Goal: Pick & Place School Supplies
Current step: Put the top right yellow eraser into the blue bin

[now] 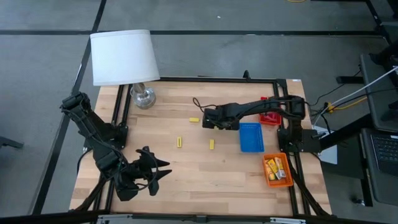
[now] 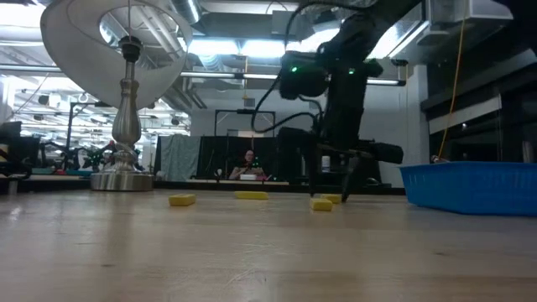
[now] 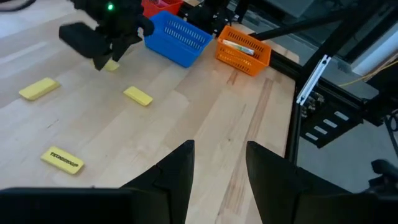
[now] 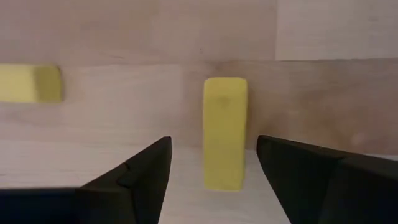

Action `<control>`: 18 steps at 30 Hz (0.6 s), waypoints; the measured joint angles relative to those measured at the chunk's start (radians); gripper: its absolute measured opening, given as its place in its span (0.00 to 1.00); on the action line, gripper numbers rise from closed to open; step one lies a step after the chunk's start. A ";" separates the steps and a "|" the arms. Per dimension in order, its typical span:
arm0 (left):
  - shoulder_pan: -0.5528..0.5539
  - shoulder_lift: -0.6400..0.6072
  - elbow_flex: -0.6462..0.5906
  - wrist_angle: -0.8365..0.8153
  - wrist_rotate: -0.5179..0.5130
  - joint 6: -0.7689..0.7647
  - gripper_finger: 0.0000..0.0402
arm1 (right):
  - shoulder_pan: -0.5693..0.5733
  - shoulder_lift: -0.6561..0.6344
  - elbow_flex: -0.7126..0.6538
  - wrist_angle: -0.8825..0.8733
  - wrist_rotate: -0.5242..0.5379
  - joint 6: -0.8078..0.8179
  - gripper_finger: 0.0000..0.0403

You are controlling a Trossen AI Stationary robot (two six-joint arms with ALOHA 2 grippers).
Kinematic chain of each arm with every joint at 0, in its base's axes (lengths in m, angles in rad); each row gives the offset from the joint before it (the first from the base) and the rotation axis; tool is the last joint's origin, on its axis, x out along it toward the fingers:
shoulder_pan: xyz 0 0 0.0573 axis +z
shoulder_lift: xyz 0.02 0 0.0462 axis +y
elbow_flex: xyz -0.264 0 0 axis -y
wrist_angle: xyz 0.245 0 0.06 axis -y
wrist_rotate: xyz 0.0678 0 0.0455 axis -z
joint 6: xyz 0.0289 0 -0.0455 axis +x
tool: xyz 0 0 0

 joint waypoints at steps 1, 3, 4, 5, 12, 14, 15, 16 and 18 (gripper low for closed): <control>0.000 0.000 0.000 0.000 0.000 -0.004 0.35 | -0.001 0.023 0.029 -0.029 -0.005 -0.015 0.60; 0.000 0.000 0.000 0.000 0.000 -0.007 0.35 | -0.001 0.071 0.094 -0.096 -0.017 -0.052 0.60; 0.000 0.000 0.000 0.001 0.001 -0.009 0.35 | -0.001 0.099 0.131 -0.138 -0.020 -0.066 0.60; 0.000 0.000 0.000 0.001 0.003 -0.014 0.35 | -0.001 0.125 0.170 -0.182 -0.020 -0.069 0.60; -0.005 0.000 0.000 0.002 0.002 -0.044 0.35 | -0.001 0.226 0.323 -0.339 -0.020 -0.089 0.60; -0.006 0.000 0.000 0.003 0.002 -0.054 0.35 | -0.008 0.227 0.323 -0.339 -0.021 -0.074 0.59; -0.008 0.000 0.000 0.003 0.002 -0.059 0.35 | -0.012 0.227 0.323 -0.340 -0.024 -0.071 0.59; -0.011 0.000 0.000 0.003 0.002 -0.062 0.35 | -0.018 0.226 0.323 -0.343 -0.031 -0.072 0.58; -0.014 0.000 0.000 0.003 -0.001 -0.066 0.35 | -0.029 0.226 0.324 -0.344 -0.052 -0.095 0.55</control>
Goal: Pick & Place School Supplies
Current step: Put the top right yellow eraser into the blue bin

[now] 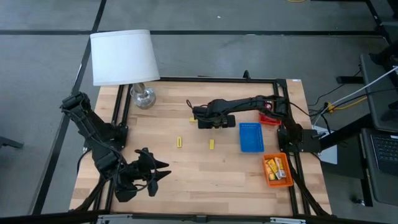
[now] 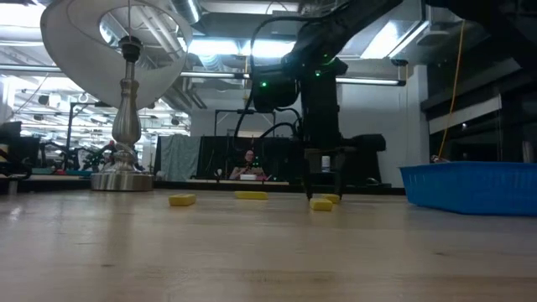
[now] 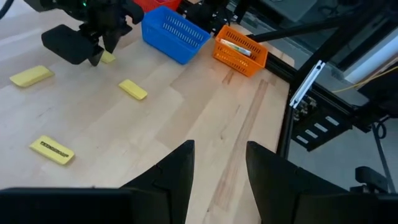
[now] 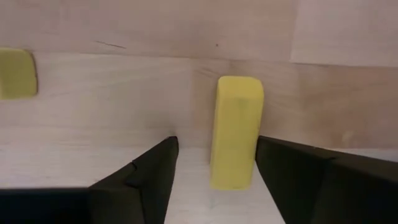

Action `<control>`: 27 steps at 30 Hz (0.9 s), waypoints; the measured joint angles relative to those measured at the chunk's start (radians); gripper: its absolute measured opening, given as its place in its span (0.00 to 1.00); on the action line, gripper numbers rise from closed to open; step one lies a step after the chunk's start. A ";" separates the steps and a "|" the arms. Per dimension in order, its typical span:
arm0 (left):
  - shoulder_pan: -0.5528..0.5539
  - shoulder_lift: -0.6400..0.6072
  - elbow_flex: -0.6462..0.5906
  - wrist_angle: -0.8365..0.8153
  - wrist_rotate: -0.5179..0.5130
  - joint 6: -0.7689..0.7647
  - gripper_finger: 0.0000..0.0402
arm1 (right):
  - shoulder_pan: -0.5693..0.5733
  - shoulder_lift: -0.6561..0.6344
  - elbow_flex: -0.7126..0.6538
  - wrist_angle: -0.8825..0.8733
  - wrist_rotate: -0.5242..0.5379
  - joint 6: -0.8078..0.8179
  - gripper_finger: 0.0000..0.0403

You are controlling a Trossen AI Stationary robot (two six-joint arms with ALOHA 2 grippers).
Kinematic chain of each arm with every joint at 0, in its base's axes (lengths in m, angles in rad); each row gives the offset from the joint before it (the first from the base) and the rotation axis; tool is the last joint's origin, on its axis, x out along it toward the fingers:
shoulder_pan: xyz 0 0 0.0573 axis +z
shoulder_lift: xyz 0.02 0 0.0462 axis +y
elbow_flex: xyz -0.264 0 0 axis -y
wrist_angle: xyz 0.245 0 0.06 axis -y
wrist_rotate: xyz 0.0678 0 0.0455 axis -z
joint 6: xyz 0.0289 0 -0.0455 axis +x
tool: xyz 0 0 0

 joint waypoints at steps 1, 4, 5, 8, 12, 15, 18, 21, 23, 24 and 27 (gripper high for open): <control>0.000 0.000 0.000 -0.001 -0.001 -0.003 0.35 | -0.005 0.000 0.000 0.001 -0.009 -0.016 0.53; 0.000 0.000 0.000 -0.001 -0.003 -0.005 0.35 | -0.013 0.000 0.000 0.010 -0.034 -0.029 0.48; 0.000 0.000 0.000 -0.001 -0.004 -0.005 0.35 | -0.013 0.000 0.000 0.015 -0.037 -0.029 0.46; 0.000 0.000 0.000 -0.002 -0.005 -0.012 0.35 | -0.013 0.000 -0.001 0.024 -0.044 -0.029 0.41; 0.000 0.000 0.000 -0.002 -0.005 -0.021 0.35 | -0.014 0.000 -0.001 0.029 -0.047 -0.033 0.35; 0.000 0.000 0.000 -0.002 -0.006 -0.031 0.35 | -0.016 0.000 -0.001 0.032 -0.053 -0.029 0.30; 0.000 0.000 0.000 -0.002 -0.007 -0.038 0.35 | -0.016 0.000 -0.001 0.036 -0.054 -0.028 0.24; 0.000 0.000 0.000 -0.002 -0.008 -0.039 0.35 | -0.006 0.000 -0.001 0.041 -0.057 -0.018 0.19; 0.000 0.000 0.000 -0.002 -0.013 -0.039 0.35 | 0.004 -0.001 0.006 0.041 -0.061 -0.003 0.18; 0.000 0.000 0.000 -0.003 -0.021 -0.039 0.35 | 0.011 -0.001 0.016 0.037 -0.061 -0.003 0.18; 0.000 0.000 0.000 -0.003 -0.042 -0.035 0.35 | 0.035 0.009 0.064 0.031 -0.040 -0.016 0.19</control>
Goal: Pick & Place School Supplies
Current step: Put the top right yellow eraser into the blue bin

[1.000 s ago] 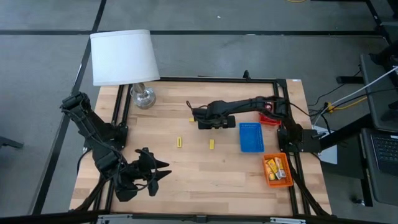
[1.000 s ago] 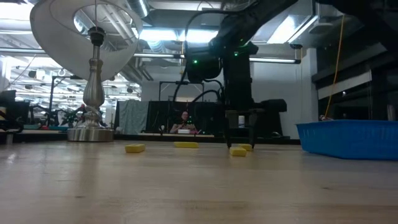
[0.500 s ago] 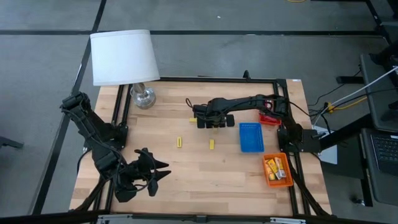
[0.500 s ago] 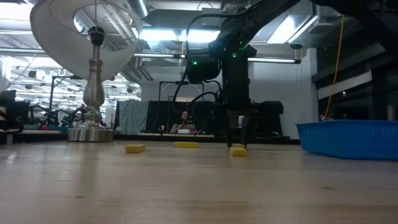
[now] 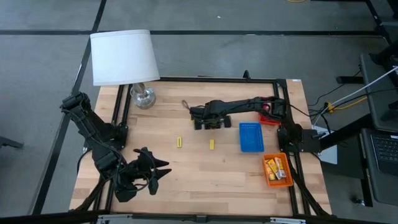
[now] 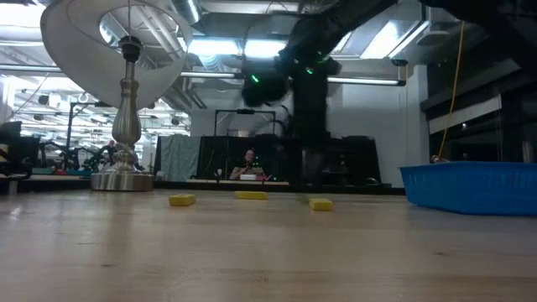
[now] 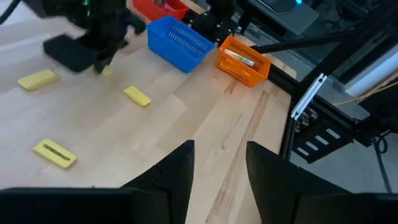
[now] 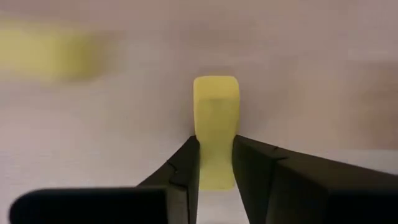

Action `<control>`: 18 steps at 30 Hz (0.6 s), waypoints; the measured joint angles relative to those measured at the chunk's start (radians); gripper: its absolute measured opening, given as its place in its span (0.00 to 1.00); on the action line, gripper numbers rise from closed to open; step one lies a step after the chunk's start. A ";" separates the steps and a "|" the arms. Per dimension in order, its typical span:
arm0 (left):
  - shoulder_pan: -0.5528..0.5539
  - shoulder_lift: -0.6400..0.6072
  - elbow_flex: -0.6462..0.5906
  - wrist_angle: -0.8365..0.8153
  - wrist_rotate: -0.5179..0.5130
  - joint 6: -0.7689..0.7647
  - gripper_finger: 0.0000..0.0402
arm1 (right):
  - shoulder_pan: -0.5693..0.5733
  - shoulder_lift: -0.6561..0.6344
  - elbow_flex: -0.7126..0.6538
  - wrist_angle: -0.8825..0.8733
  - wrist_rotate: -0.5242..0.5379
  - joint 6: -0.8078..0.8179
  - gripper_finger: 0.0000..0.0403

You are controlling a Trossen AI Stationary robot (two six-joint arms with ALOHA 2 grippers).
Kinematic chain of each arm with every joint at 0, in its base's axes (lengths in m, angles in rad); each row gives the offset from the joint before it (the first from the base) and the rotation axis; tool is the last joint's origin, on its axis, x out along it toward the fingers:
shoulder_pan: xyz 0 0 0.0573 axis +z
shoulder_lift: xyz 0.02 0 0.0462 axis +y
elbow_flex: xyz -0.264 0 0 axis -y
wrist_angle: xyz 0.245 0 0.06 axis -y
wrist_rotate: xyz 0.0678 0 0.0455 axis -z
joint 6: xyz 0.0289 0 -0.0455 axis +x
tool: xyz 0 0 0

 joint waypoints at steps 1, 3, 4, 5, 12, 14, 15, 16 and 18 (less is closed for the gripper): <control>0.000 0.000 0.000 0.000 -0.007 0.003 0.35 | 0.007 0.004 0.028 0.029 -0.007 -0.010 0.19; 0.000 0.000 0.000 0.000 -0.019 0.004 0.35 | 0.026 -0.003 0.084 -0.005 -0.004 -0.047 0.19; 0.000 0.000 0.000 0.000 -0.020 0.005 0.35 | 0.033 -0.005 0.117 -0.040 -0.003 -0.067 0.19; 0.000 0.000 0.000 0.000 -0.020 0.010 0.35 | 0.041 -0.003 0.154 -0.068 0.012 -0.084 0.19; 0.000 0.000 0.000 0.000 -0.043 0.015 0.35 | 0.094 -0.018 0.341 -0.534 0.205 -0.200 0.19; 0.000 0.000 0.000 -0.001 -0.045 0.022 0.35 | 0.115 -0.053 0.325 -0.590 0.248 -0.202 0.19; 0.000 0.000 0.000 -0.001 -0.048 0.022 0.35 | 0.125 -0.087 0.291 -0.570 0.252 -0.215 0.19; 0.000 0.000 0.000 -0.005 -0.053 0.023 0.35 | 0.132 -0.131 0.246 -0.566 0.251 -0.204 0.19; 0.000 0.000 0.000 -0.008 -0.067 0.023 0.35 | 0.144 -0.218 0.157 -0.558 0.256 -0.145 0.19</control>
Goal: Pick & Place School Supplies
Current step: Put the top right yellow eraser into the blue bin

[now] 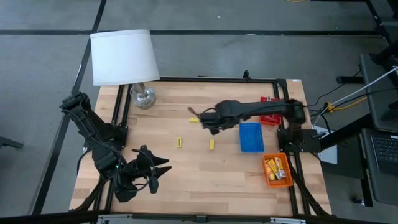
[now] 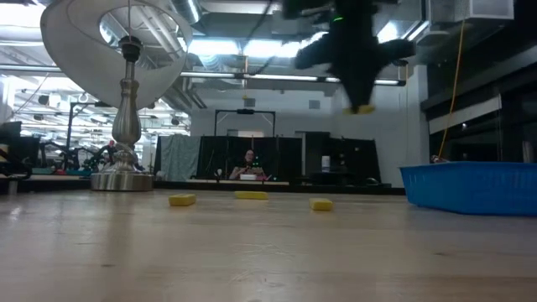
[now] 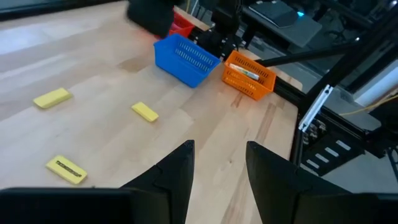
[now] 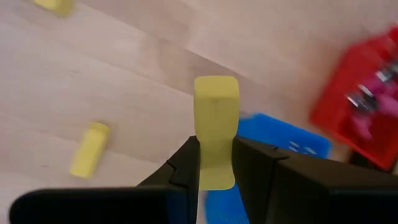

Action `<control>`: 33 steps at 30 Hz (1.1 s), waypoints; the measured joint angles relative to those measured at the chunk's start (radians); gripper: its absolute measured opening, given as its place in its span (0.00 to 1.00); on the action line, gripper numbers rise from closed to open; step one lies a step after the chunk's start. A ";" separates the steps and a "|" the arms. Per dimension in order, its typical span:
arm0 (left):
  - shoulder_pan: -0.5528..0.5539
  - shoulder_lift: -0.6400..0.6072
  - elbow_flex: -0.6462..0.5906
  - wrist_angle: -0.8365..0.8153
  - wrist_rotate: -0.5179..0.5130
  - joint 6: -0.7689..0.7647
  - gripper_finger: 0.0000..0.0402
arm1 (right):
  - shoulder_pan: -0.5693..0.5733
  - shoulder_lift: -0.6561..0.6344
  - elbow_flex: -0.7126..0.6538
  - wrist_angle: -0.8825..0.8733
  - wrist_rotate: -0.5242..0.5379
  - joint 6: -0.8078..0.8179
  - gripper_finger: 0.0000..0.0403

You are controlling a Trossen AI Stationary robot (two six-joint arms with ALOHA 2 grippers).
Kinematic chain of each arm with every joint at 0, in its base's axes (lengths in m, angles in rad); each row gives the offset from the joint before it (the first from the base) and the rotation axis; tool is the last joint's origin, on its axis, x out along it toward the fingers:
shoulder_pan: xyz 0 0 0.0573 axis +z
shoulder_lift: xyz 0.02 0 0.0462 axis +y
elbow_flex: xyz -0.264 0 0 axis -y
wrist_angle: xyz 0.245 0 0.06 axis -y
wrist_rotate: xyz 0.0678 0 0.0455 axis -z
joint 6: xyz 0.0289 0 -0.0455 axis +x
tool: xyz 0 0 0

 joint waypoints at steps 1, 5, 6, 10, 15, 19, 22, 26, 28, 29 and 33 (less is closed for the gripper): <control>0.000 0.000 0.000 -0.001 -0.007 0.000 0.35 | 0.003 -0.050 -0.060 0.004 0.000 0.027 0.19; 0.000 0.000 0.000 -0.001 -0.030 0.006 0.35 | 0.019 -0.275 -0.323 0.054 -0.010 0.166 0.19; 0.002 0.000 0.000 -0.001 -0.030 0.010 0.35 | 0.025 -0.342 -0.389 0.081 -0.015 0.204 0.19; 0.008 0.000 0.000 -0.001 -0.033 0.025 0.35 | 0.060 -0.553 -0.636 0.285 -0.048 0.334 0.19; 0.025 0.000 0.000 0.008 -0.022 0.015 0.35 | 0.093 -0.670 -0.892 0.449 -0.132 0.455 0.19; 0.028 0.000 0.000 0.008 -0.022 -0.015 0.35 | 0.111 -0.689 -0.993 0.530 -0.163 0.491 0.19; 0.029 0.000 0.000 0.008 -0.022 -0.026 0.35 | 0.111 -0.687 -1.029 0.578 -0.165 0.492 0.19; 0.037 0.000 0.000 0.008 -0.017 -0.040 0.35 | 0.111 -0.682 -1.067 0.599 -0.170 0.489 0.21; 0.042 0.000 0.000 0.008 -0.014 -0.046 0.35 | 0.111 -0.682 -1.086 0.600 -0.181 0.493 0.23; 0.043 0.000 0.000 0.009 -0.014 -0.046 0.35 | 0.111 -0.682 -1.092 0.598 -0.189 0.493 0.24; 0.051 0.000 0.000 0.009 -0.013 -0.046 0.35 | 0.112 -0.684 -1.093 0.610 -0.196 0.492 0.29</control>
